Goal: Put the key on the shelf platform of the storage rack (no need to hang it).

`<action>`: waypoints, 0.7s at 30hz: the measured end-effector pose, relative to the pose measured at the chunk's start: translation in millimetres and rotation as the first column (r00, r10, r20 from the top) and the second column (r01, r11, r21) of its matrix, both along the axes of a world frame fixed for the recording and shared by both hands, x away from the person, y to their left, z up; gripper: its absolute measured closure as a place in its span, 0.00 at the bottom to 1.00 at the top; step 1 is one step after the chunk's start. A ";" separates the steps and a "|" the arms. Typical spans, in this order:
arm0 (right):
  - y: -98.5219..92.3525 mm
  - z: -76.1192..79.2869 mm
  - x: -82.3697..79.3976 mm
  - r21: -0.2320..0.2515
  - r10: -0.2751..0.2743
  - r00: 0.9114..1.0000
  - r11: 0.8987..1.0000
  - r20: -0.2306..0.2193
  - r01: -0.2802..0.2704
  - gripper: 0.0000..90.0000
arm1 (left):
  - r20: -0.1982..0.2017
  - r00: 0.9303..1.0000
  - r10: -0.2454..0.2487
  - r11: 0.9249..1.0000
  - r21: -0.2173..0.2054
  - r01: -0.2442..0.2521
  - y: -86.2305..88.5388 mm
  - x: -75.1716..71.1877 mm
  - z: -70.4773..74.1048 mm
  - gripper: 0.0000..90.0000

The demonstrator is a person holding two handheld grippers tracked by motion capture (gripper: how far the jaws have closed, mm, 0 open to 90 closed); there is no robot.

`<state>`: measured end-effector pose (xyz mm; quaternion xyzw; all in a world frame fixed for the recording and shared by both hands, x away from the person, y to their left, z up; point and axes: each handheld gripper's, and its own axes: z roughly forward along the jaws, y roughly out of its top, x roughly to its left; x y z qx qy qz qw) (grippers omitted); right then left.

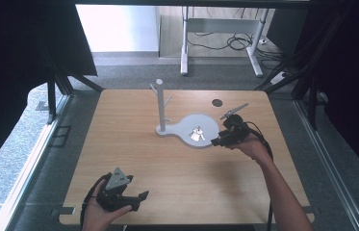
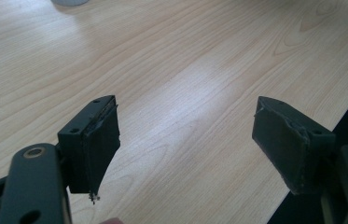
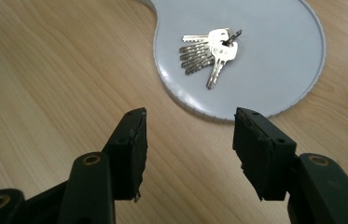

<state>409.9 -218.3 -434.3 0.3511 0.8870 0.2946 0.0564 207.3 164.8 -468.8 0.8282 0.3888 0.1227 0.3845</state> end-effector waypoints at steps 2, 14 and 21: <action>-5.9 -0.3 -9.2 0.008 -0.003 1.000 1.000 0.013 0.003 0.50 | -0.003 1.000 -0.001 1.000 0.002 0.001 -1.0 0.2 -0.6 0.26; -46.4 -12.4 -62.5 0.056 -0.061 0.997 0.997 0.052 0.058 0.49 | -0.009 1.000 -0.015 1.000 0.015 0.016 -7.2 0.0 -2.6 0.26; -75.3 -29.6 -89.3 0.092 -0.112 0.992 0.990 0.056 0.107 0.49 | -0.010 1.000 -0.019 1.000 0.023 0.019 -9.4 0.3 -3.6 0.26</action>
